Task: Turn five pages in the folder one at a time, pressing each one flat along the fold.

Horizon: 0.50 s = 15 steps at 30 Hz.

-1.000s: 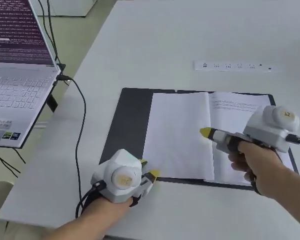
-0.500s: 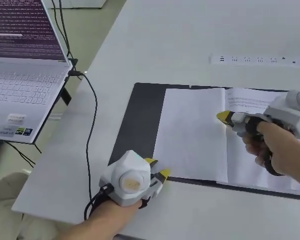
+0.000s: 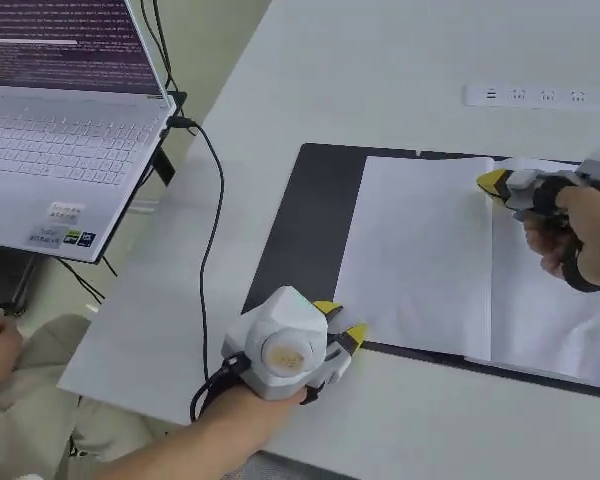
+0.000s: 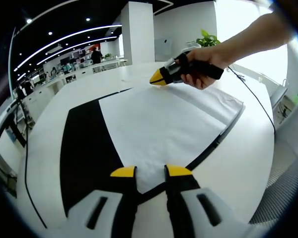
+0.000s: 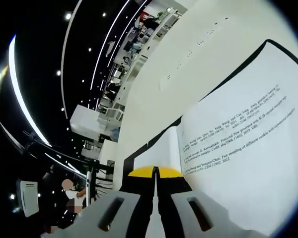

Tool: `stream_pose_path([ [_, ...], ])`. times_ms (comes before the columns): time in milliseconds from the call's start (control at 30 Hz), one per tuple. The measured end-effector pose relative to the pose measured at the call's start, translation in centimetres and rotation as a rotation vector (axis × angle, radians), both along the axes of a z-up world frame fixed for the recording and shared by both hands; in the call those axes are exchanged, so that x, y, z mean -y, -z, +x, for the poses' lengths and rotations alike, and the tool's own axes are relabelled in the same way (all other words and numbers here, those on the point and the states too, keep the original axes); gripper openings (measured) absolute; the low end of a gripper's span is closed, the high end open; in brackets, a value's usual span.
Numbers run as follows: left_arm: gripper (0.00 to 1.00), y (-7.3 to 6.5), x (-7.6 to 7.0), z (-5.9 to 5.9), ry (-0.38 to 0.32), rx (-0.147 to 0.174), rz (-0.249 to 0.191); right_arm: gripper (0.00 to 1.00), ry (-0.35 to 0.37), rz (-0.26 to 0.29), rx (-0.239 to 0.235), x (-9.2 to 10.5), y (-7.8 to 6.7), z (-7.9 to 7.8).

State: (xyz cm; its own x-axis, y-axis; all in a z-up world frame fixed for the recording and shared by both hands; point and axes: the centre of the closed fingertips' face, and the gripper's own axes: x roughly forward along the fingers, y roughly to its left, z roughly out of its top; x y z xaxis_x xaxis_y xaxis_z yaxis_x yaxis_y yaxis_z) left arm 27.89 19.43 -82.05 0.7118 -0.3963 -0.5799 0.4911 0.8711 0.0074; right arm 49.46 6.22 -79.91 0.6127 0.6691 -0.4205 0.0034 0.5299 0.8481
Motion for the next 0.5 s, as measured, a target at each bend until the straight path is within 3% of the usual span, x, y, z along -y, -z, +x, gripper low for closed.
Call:
stream_pose_path([
  [133, 0.2, 0.0, 0.0, 0.0, 0.001, 0.003, 0.001, 0.0, 0.016, 0.005, -0.028, 0.0, 1.2, 0.4],
  [500, 0.2, 0.0, 0.0, -0.1, -0.006, 0.005, -0.002, 0.0, 0.087, 0.046, -0.006, 0.0, 0.9, 2.9],
])
